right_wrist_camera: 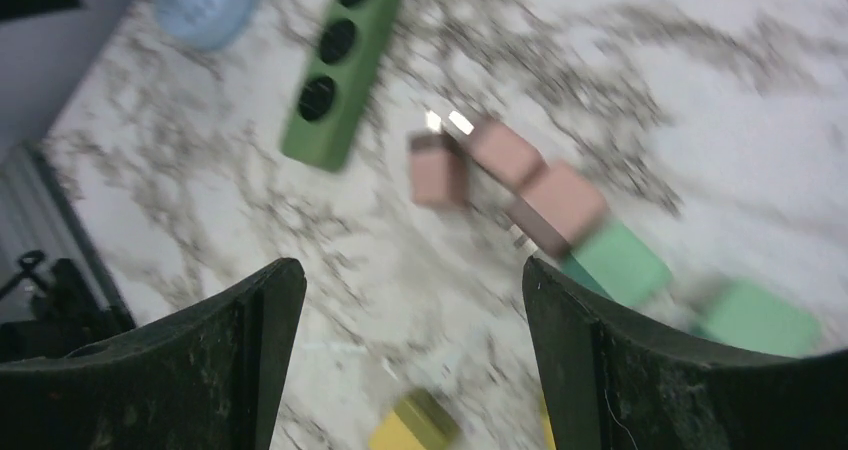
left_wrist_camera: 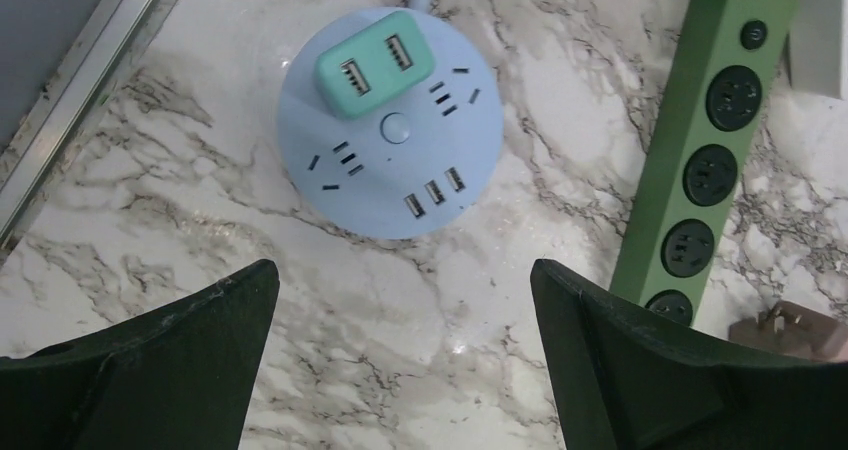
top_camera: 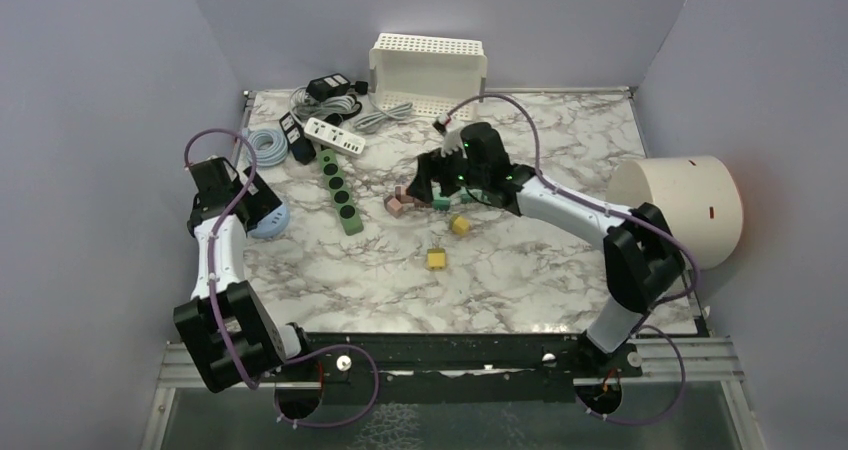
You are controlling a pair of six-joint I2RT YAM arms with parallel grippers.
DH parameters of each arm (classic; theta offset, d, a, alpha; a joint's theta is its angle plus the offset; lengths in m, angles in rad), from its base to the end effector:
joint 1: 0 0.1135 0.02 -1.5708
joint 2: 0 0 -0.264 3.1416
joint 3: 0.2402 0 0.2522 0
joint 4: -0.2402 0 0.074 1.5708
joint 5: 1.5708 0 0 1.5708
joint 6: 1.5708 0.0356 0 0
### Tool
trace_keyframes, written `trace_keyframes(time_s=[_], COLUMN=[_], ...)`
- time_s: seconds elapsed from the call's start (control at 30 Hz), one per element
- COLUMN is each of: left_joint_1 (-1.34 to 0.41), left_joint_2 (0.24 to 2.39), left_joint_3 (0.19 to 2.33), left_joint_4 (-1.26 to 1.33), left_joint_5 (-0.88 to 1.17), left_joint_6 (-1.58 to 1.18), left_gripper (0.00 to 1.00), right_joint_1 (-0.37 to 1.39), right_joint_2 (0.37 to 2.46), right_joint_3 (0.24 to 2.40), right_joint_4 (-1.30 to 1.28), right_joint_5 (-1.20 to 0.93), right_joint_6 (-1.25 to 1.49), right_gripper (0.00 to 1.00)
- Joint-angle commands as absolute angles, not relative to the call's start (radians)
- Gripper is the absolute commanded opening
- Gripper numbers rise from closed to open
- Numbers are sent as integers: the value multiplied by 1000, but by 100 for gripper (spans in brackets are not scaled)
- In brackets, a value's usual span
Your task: Pull the plug off the socket
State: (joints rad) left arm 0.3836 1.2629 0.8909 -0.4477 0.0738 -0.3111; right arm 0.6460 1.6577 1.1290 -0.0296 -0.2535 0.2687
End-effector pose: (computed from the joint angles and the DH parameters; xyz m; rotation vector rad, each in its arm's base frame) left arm 0.2465 0.0966 0.2519 -0.7802 2.2572 -0.0540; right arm 0.2954 0.2339 0.2473 -0.5684 2.1439 0.7946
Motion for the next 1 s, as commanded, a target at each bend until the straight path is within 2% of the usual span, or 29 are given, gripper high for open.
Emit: trace_keyframes(time_s=[0.0,0.2,0.33,0.47,0.53,0.63,0.8,0.97], left_joint_1=[476,520,523,522,522,522,519,507], left_joint_2=[1225,1293,1424,1568,1579,1578,1627,1666], left_joint_3=[858,854,932,976,968,967,956,948], left_joint_4=[-313,-120,-116,-98,-79,-78,-54,-32], left_joint_5=[96,140,177,280,247,207,267,320], left_joint_6=[-335,-344,-289,-294,-287,-268,-281,-281], left_gripper=[98,95,94,85,85,86,85,72], right_joint_1=[736,818,839,860,867,867,867,867], right_joint_2=[1824,2171,2404,2624,2661,2635,2592,2567], right_joint_3=[1369,1813,2041,2317,2333,2243,2172,2147], right_joint_4=[32,-52,-14,-15,8,67,80,76], right_joint_5=[-503,-754,-750,-728,-720,-725,-724,-738], right_joint_6=[176,33,58,129,142,145,117,113], right_gripper=[84,82,82,80,80,80,80,80])
